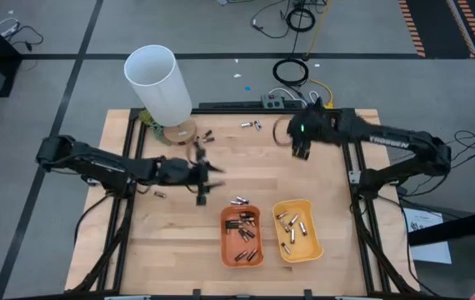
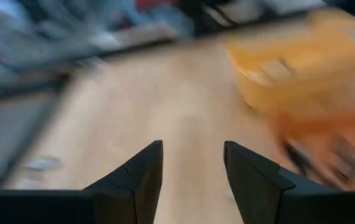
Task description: Sort batteries
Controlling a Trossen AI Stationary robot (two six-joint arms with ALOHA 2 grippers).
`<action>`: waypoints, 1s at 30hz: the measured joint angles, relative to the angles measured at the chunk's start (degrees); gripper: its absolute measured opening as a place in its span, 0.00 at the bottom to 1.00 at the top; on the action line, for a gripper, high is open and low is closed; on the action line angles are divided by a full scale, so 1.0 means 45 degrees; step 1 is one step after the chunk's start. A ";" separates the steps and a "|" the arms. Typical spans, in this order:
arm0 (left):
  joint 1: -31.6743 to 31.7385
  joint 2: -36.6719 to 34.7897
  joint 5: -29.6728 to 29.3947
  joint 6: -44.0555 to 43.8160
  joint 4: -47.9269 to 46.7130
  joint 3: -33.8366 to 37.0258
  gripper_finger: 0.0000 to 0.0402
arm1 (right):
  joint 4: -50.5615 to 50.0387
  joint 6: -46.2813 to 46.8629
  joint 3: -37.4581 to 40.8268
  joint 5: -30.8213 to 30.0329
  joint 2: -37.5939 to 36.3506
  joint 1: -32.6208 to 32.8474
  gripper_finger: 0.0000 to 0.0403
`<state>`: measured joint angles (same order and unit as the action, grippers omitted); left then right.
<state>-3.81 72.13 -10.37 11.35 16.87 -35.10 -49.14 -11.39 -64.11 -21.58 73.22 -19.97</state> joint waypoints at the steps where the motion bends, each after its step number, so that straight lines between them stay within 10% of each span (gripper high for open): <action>1: 0.0242 -0.0221 -0.0441 0.0153 0.1123 0.0383 0.45 | -0.0073 -0.0530 -0.0020 0.0463 0.0190 -0.0682 0.48; 6: 0.1126 -0.0782 -0.0132 0.0177 0.3918 0.1572 0.45 | -0.0392 -0.3148 -0.0014 0.1578 0.1832 -0.2875 0.48; 30: 0.1927 -0.0813 0.0345 0.1236 0.2986 0.1645 0.45 | -0.2906 -0.8152 -0.2167 -0.2000 0.9488 -0.6532 0.48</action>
<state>4.86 68.47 -8.82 16.91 30.30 -27.70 -62.22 -48.07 -73.87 -30.58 115.92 -49.37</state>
